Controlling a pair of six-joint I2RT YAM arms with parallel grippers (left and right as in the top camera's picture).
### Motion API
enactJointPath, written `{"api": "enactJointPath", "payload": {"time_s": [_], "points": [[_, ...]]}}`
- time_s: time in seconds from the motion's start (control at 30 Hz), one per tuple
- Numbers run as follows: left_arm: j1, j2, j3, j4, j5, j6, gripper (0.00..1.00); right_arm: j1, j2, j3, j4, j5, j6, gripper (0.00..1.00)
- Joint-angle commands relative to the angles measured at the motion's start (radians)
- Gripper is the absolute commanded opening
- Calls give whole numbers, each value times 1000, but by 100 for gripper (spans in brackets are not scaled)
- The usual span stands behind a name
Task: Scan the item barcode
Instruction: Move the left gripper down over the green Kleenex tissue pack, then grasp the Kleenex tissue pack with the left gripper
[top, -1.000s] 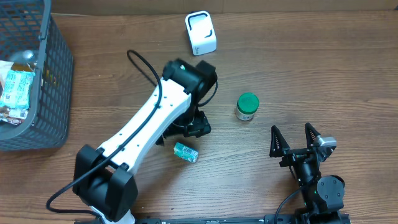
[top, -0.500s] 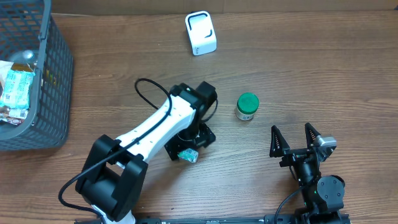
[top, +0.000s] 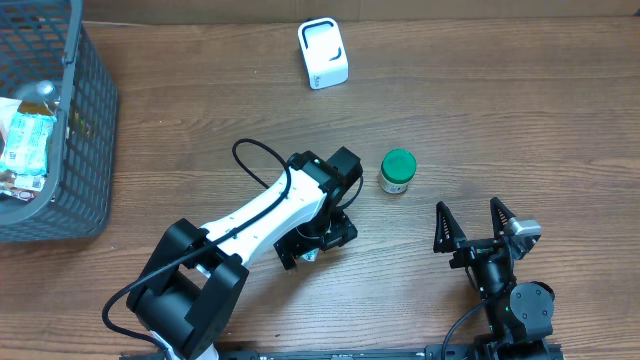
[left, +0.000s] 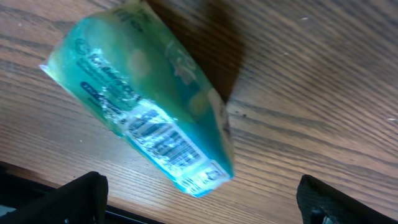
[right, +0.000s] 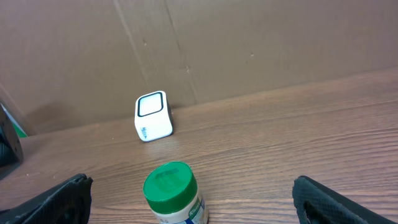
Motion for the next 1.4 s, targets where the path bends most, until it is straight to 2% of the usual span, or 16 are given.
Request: {"api": "enactJointPath", "payload": {"time_s": [0.0, 0.2, 0.47, 0.57, 0.8, 0.97, 1.0, 1.03, 1.2, 1.37], "points": [[-1, -5, -24, 1, -11, -17, 97, -6, -7, -11, 5, -5, -7, 100], [-1, -5, -48, 6, -20, -58, 94, -6, -7, -11, 5, -5, -7, 100], [2, -5, -48, 75, -132, -63, 90, -6, -7, -11, 5, -5, -7, 100], [2, -5, -48, 80, -158, -81, 79, -6, -7, -11, 5, -5, -7, 100], [1, -5, -48, 63, -163, -80, 63, -6, -7, -11, 5, -5, -7, 100], [2, -5, -48, 64, -174, -77, 41, -6, -7, -11, 5, -5, -7, 100], [4, -5, -48, 70, -197, -39, 32, -6, -7, -11, 5, -5, -7, 100], [5, -5, -48, 74, -199, -22, 31, -6, -7, -11, 5, -5, -7, 100], [8, -5, -29, 163, -197, 221, 33, -6, -7, -11, 5, -5, -7, 100], [8, -5, 85, 169, -194, 408, 33, -6, -7, -11, 5, -5, -7, 100]]}}
